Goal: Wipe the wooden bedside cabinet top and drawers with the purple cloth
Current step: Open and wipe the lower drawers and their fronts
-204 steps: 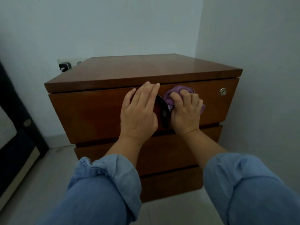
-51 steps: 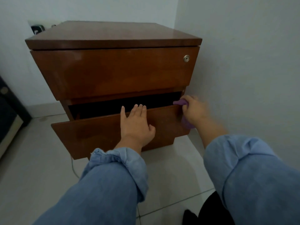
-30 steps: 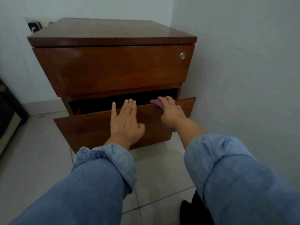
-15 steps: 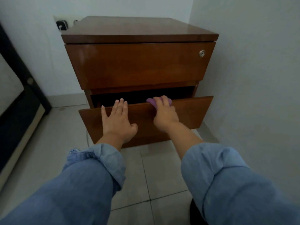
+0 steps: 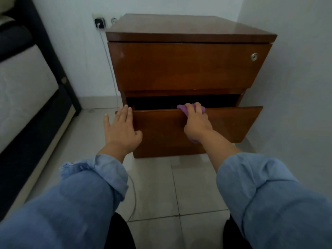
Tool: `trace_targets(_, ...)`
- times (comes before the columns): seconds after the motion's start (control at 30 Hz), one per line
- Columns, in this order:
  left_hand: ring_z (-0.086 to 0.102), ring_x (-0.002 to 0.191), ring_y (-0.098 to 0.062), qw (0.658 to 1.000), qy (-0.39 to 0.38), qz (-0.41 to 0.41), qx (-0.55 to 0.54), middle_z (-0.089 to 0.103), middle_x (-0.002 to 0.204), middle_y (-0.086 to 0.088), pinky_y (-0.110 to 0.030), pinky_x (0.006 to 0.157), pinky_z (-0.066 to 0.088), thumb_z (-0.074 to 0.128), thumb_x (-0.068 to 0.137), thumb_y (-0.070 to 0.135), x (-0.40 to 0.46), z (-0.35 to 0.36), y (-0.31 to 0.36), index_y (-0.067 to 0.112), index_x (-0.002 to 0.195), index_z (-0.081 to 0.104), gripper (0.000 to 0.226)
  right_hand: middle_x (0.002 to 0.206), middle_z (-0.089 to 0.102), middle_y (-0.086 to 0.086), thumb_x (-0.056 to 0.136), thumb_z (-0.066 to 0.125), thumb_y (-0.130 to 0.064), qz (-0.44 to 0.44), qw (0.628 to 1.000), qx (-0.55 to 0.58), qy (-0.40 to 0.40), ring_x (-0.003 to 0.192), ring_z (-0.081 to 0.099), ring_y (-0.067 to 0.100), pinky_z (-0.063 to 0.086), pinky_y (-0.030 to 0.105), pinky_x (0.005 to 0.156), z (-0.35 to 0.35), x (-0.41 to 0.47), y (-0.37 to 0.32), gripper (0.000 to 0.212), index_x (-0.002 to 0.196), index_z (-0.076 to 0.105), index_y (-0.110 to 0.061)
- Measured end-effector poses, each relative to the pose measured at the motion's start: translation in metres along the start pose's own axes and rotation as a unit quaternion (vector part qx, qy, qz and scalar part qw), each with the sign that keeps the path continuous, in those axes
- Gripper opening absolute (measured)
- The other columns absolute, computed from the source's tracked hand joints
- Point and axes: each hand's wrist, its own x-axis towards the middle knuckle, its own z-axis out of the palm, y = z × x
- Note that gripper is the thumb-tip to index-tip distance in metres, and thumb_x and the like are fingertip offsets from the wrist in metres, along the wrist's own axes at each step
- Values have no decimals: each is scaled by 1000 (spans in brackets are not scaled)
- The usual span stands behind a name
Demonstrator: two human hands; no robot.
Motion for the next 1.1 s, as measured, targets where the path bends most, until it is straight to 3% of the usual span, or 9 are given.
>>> trace_targets(0.33,-4,147,-15,999,22,-3,-45,-1,161,-2,-52,114,-9,43,81,43,0,9,-1,15,152,2,86,157,-8,3,75,54,7,-50,998,-7,-29,138,16,43,42,58,99,35,-4,-81,94,147,9,-33)
trace_targets(0.43,-2,147,-18,989,67,-73,-114,4,160,-7,-47,113,-12,48,81,35,-10,18,-8,10,151,4,87,157,-12,1,73,52,11,-62,997,-14,-34,140,11,43,43,59,97,36,-2,-80,99,147,6,-35)
trace_targets(0.57,27,140,-30,925,9,-176,-338,27,153,-14,-49,116,16,52,85,31,-22,35,-20,9,145,21,71,158,-13,2,76,49,12,-72,997,-21,-33,142,7,43,42,57,100,35,-2,-76,98,149,2,-33)
trace_targets(0.63,45,123,-23,866,0,-174,-469,47,139,-5,-34,102,31,49,86,25,-25,37,-17,18,141,34,57,158,-10,3,78,50,10,-74,997,-25,-28,141,10,43,40,57,102,35,-2,-77,94,149,4,-32)
trace_targets(0.7,45,109,-12,829,5,-173,-532,50,123,8,-29,94,36,45,79,26,-27,37,-12,29,142,36,64,158,-8,4,80,51,8,-72,997,-28,-30,140,14,44,41,54,102,34,-1,-79,91,149,6,-31)
trace_targets(0.77,47,110,-13,808,1,-192,-556,50,128,8,-35,99,41,42,73,29,-26,39,-11,33,145,31,72,157,-5,5,79,54,8,-64,997,-40,-32,138,18,44,43,47,99,33,0,-83,91,148,9,-30)
trace_targets(0.83,48,120,-20,801,-16,-213,-560,48,140,1,-43,105,40,40,74,31,-24,40,-12,34,147,27,74,157,-2,5,78,55,8,-58,996,-49,-41,139,20,43,42,44,96,31,1,-89,91,148,11,-29)
trace_targets(1.03,50,111,-18,799,-54,-221,-557,46,143,-2,-37,100,43,39,73,30,-22,43,-18,37,148,20,78,155,5,4,79,57,5,-89,993,-40,-61,140,21,37,43,41,97,40,-1,-126,88,148,15,-29)
trace_targets(1.1,49,121,-22,810,-74,-209,-543,41,148,-1,-39,103,41,40,72,27,-22,44,-21,38,149,17,81,154,7,4,81,56,4,-114,991,-29,-67,139,23,38,42,42,98,47,-3,-142,84,148,17,-28)
